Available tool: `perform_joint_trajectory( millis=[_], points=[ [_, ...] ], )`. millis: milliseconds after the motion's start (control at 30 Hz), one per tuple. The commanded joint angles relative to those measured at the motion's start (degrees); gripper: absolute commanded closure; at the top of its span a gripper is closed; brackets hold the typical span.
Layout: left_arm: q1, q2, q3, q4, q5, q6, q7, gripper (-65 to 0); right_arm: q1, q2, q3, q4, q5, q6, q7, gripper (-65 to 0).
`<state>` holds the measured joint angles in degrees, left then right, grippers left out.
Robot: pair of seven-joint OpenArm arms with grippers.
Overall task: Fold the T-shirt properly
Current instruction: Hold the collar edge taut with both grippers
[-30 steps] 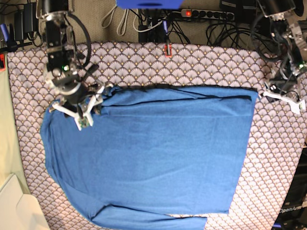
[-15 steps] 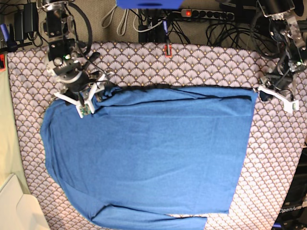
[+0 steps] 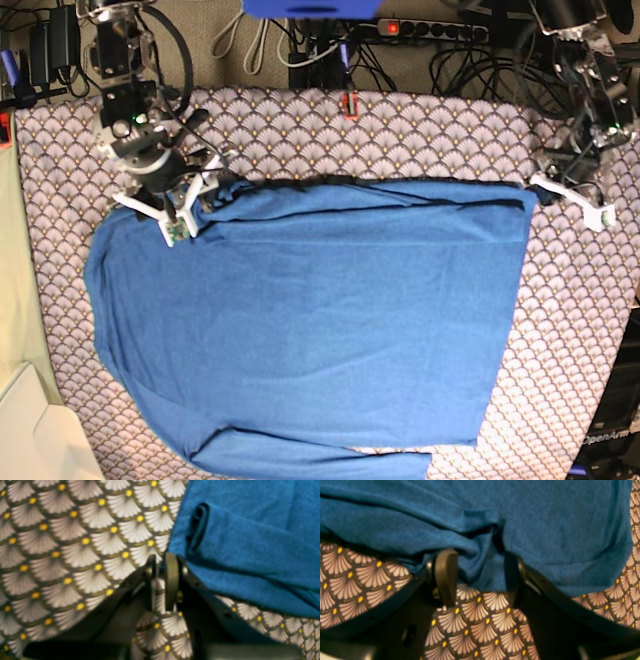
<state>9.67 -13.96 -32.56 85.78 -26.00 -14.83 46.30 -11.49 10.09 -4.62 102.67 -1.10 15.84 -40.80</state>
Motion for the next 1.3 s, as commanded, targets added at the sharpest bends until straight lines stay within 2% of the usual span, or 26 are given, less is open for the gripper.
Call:
perform_joint_trajectory(
  millis=[0, 500, 700, 1033, 1200, 1267],
  points=[
    [-0.57, -0.86, -0.37, 1.21, -0.51, -0.25, -0.99, -6.6, 0.54, 0.15, 0.27, 1.2, 0.27, 0.03, 1.1, -31.0],
    [-0.48, -1.21, 0.16, 1.48, -0.51, -0.33, -0.99, -7.1, 0.63, 0.33, 0.18, 1.2, 0.27, 0.03, 1.1, -31.0],
    [-0.66, -1.21, -0.28, 1.48, -0.51, -4.82, -0.99, -6.7, 0.63, 0.33, 0.18, 1.2, 0.27, 0.03, 1.1, -31.0],
    [-0.22, -1.21, -0.28, 1.39, -0.51, -4.99, -0.81, -7.2, 0.63, 0.33, 0.18, 1.2, 0.27, 0.03, 1.1, -31.0],
    [-0.22, -1.21, -0.46, 1.39, -0.77, -4.91, -0.28, -14.6, 0.63, 0.33, 0.18, 1.2, 0.27, 0.03, 1.1, -31.0],
    [-0.22, -1.21, -0.46, 1.39, -0.86, -4.99, -0.28, -15.0, 0.63, 0.33, 0.18, 1.2, 0.27, 0.03, 1.1, -31.0]
  ],
)
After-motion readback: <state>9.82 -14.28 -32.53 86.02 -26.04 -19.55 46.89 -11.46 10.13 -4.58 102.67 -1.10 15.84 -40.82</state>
